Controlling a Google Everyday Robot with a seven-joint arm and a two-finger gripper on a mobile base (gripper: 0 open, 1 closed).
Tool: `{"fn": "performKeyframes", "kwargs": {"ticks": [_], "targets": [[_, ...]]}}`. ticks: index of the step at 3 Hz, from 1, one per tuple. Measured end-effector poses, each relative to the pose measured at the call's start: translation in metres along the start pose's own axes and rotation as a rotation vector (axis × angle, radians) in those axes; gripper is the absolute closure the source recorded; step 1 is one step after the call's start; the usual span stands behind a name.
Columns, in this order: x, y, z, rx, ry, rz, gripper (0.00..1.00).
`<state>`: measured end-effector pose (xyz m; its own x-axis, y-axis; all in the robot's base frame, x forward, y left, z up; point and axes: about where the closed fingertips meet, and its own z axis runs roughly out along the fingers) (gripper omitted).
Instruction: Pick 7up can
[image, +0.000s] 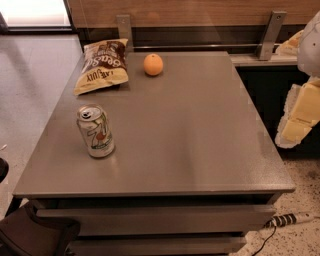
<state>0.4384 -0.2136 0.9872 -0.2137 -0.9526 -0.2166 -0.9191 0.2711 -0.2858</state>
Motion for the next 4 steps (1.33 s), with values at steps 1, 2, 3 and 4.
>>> {"fn": "performKeyframes", "kwargs": {"ticks": [1, 2, 3, 4], "targets": [[0.000, 0.000, 0.000, 0.000, 0.000, 0.000, 0.00], [-0.004, -0.001, 0.000, 0.004, -0.017, -0.004, 0.00], [-0.030, -0.004, 0.023, -0.009, -0.177, -0.005, 0.00], [-0.040, 0.001, 0.051, 0.001, -0.357, 0.041, 0.00]]}}
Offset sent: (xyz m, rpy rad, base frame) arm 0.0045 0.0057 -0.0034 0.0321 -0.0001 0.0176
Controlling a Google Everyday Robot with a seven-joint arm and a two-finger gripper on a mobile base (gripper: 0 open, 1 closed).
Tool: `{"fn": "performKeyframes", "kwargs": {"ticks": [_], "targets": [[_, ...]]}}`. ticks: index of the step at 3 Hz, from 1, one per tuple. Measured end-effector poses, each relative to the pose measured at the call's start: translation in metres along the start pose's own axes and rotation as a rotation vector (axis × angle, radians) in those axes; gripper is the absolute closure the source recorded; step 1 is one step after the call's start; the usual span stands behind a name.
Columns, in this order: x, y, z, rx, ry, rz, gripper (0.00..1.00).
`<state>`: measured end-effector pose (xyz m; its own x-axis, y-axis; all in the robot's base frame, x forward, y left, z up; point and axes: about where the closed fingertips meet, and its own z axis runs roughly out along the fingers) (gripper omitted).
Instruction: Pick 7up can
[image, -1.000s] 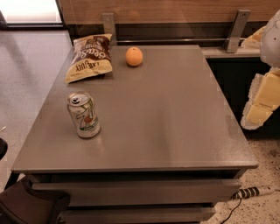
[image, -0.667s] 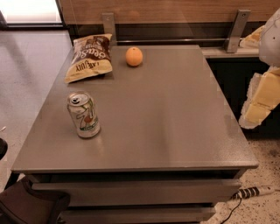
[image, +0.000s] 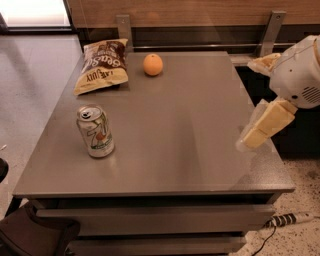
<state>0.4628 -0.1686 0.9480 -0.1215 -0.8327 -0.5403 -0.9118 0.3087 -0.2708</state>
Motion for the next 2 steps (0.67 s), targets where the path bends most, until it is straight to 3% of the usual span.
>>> {"fn": "performKeyframes", "kwargs": {"ticks": [1, 2], "targets": [[-0.011, 0.002, 0.024, 0.004, -0.188, 0.021, 0.00], [-0.039, 0.005, 0.052, -0.081, -0.419, 0.024, 0.00]]}}
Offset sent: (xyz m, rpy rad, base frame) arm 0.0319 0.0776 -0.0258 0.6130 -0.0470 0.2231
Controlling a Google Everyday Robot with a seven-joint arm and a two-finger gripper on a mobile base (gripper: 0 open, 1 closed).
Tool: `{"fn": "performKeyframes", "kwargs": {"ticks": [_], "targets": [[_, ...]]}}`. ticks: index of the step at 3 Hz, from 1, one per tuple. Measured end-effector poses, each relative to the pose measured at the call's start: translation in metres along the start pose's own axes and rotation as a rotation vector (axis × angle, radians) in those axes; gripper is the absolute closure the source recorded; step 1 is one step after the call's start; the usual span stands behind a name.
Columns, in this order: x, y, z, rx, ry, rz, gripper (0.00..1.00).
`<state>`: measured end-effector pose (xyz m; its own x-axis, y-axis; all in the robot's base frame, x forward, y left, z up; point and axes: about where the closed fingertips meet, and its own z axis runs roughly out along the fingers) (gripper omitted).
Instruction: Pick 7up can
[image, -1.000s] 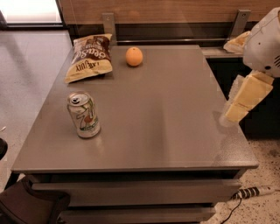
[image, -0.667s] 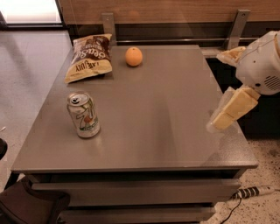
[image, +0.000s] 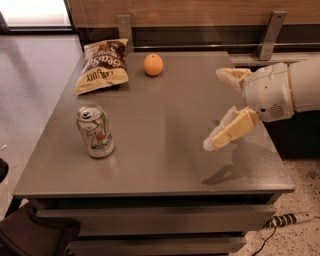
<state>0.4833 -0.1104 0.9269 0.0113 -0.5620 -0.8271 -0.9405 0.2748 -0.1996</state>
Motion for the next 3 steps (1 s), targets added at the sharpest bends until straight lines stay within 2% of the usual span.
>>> {"fn": "performKeyframes", "kwargs": {"ticks": [1, 2, 3], "targets": [[-0.008, 0.002, 0.019, -0.062, -0.100, 0.014, 0.00], [-0.009, 0.003, 0.024, -0.068, -0.110, 0.013, 0.00], [-0.015, 0.005, 0.045, -0.090, -0.152, 0.007, 0.00]]}}
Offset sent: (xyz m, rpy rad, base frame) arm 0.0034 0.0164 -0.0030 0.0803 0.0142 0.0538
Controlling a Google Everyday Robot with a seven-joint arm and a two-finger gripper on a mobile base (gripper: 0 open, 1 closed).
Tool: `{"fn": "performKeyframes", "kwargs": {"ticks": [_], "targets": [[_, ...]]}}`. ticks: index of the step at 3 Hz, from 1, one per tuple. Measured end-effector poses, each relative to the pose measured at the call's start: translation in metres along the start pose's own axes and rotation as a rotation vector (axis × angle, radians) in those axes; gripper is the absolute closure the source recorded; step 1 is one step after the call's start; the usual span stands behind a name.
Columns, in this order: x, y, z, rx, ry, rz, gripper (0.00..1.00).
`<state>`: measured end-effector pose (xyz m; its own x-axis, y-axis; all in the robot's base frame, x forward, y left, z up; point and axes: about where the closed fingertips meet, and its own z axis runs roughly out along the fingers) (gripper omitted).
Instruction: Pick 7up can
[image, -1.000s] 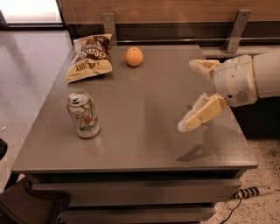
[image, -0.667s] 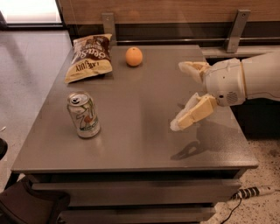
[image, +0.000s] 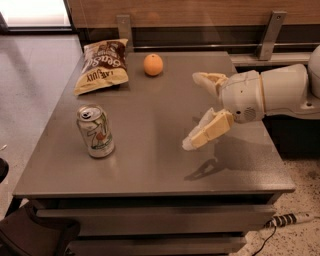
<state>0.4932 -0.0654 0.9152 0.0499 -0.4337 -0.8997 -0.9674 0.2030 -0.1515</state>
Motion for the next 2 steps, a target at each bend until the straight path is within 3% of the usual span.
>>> {"fn": "performKeyframes", "kwargs": {"ticks": [2], "targets": [[-0.0025, -0.0017, 0.0312, 0.009, -0.108, 0.048, 0.00]]}}
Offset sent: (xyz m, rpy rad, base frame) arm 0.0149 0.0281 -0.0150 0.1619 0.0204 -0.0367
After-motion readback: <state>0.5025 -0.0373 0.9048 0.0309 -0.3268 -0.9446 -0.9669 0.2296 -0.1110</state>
